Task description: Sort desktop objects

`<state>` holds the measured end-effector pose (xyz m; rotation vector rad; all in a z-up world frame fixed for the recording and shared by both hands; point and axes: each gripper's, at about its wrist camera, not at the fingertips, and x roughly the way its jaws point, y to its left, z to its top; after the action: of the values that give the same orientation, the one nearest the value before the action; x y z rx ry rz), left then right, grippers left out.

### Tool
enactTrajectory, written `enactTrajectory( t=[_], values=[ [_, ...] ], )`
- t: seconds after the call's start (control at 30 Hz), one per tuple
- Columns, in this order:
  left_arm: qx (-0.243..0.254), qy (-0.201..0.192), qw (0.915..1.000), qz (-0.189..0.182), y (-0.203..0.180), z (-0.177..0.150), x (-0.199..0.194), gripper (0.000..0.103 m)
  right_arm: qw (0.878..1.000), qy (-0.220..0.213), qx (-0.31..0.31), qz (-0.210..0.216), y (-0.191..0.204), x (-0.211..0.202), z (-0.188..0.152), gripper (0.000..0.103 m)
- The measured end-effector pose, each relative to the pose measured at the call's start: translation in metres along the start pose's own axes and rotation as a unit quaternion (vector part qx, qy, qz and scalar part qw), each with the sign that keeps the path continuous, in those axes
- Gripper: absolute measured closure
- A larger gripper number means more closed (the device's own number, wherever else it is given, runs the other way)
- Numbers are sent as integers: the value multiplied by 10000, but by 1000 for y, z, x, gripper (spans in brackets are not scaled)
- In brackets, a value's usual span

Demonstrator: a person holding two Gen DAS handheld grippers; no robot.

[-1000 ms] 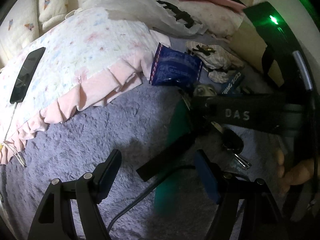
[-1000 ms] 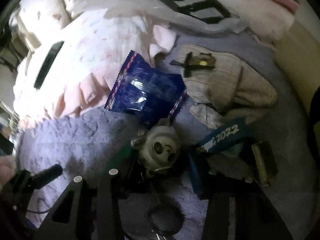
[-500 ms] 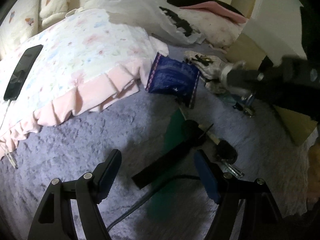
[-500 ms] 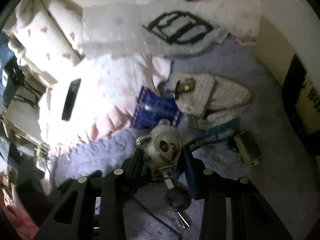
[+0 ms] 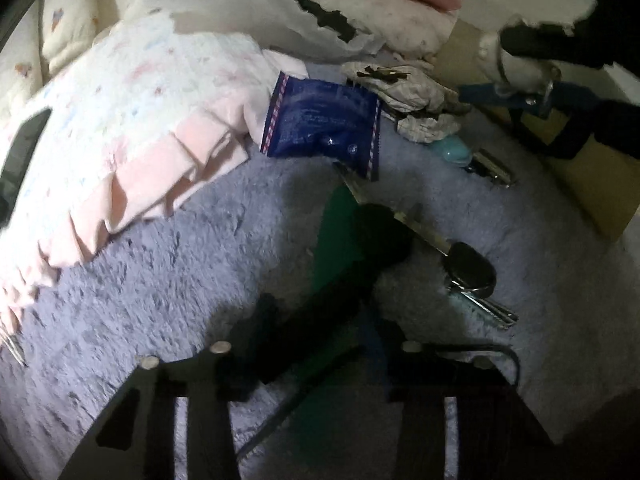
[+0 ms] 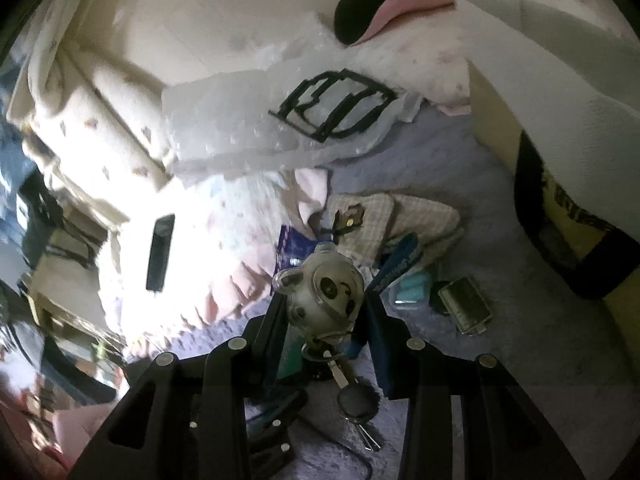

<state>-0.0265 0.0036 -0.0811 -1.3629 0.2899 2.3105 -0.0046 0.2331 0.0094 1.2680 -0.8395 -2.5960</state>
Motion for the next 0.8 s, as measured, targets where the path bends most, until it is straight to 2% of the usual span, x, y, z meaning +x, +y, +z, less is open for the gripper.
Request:
enactTrajectory(
  t=[0.03, 0.1, 0.53, 0.63, 0.8],
  values=[
    [-41, 23, 10000, -14, 1, 1, -1, 75, 10000, -16, 13, -10, -2, -1, 1, 65],
    [-75, 50, 10000, -1, 2, 1, -4, 79, 10000, -21, 61, -50, -6, -2, 2, 65],
    [-532, -205, 9984, -64, 11, 3, -42, 79, 9999, 62, 39, 99, -3, 0, 0, 65],
    [-474, -92, 9988, -56, 10, -2, -43, 79, 9999, 102, 18, 115, -1, 1, -1, 65],
    [-451, 241, 9987, 29, 8, -5, -23, 79, 9997, 187, 83, 127, -4, 3, -2, 65]
  ],
)
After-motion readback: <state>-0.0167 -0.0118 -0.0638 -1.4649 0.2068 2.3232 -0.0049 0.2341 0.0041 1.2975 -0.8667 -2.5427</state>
